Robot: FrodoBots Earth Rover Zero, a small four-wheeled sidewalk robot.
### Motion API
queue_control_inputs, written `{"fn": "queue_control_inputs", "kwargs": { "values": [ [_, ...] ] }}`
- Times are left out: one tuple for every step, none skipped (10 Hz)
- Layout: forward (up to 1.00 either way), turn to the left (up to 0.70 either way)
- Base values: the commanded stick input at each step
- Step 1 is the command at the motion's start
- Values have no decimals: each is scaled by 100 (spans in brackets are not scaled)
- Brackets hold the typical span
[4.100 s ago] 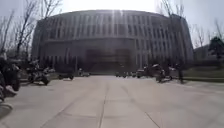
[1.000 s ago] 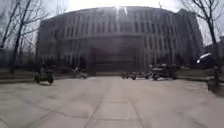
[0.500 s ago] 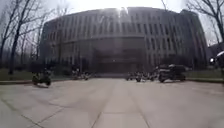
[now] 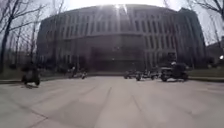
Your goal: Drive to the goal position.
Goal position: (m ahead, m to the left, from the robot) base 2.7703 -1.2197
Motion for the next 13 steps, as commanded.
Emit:
{"fn": "queue_control_inputs", "kwargs": {
  "values": [
    [100, 0],
    [100, 0],
    [100, 0],
    [100, 0],
    [100, 0],
    [100, 0],
    [100, 0],
    [100, 0],
    [100, 0],
    [100, 0],
    [100, 0],
    [100, 0],
    [100, 0]
  ]
}}
